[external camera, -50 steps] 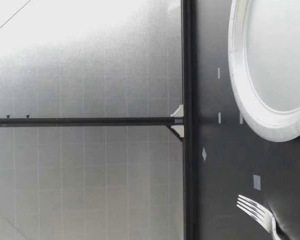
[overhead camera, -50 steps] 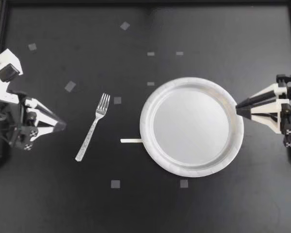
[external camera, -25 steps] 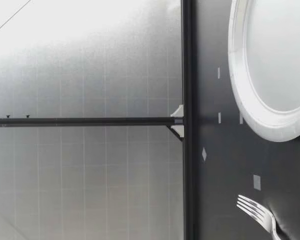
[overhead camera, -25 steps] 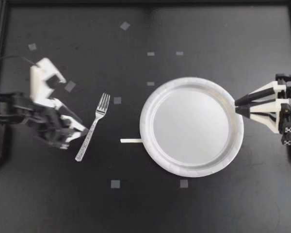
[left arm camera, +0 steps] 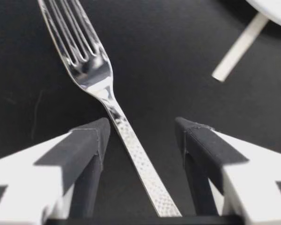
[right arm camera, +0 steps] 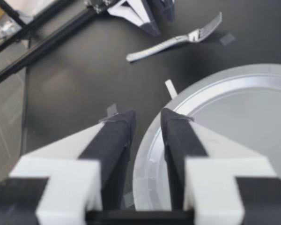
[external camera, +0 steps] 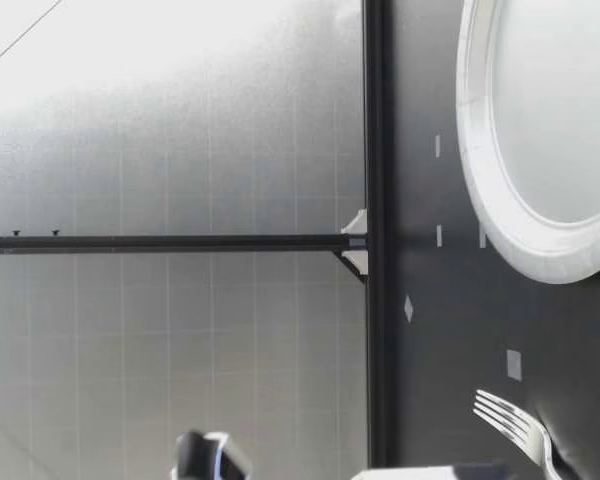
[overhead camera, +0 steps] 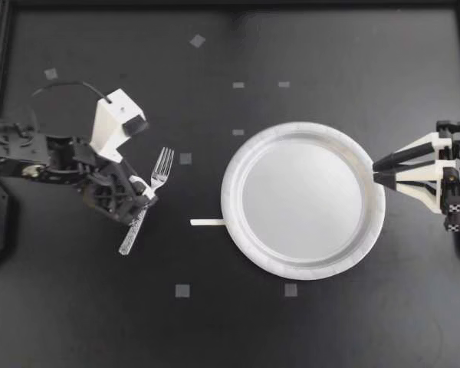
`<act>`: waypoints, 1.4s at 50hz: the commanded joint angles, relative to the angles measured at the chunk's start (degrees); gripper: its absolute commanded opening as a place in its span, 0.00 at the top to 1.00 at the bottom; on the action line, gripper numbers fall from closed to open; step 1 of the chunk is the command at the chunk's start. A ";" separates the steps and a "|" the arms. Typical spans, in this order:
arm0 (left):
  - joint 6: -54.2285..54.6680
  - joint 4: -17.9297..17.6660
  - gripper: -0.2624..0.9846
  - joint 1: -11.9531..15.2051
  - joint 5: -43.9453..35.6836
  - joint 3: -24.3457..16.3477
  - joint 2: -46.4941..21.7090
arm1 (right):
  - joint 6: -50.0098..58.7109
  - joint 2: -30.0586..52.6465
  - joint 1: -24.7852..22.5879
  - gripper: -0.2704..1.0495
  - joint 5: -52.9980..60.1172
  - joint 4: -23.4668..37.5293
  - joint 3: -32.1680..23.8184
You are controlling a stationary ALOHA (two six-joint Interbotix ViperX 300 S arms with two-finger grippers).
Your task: Pick up the fork and place it on the plate.
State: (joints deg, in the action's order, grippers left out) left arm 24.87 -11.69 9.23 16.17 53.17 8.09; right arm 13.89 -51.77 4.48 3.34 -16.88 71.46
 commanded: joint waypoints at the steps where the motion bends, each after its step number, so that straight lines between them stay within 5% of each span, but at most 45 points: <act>1: 0.09 0.70 0.37 0.70 0.35 -1.93 -1.76 | -0.09 -0.53 -0.53 0.50 1.23 0.00 0.00; 53: 0.00 0.88 0.39 0.79 -1.32 -1.76 -6.59 | 1.41 -1.76 -1.23 0.50 2.29 -0.09 1.05; 70: -2.20 1.23 0.81 0.70 -0.88 -2.29 -6.24 | 1.41 -2.64 -1.23 0.50 2.81 0.00 1.41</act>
State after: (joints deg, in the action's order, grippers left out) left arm 23.99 -10.55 9.76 15.12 52.12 0.88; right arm 15.38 -54.14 3.52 5.27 -16.88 73.30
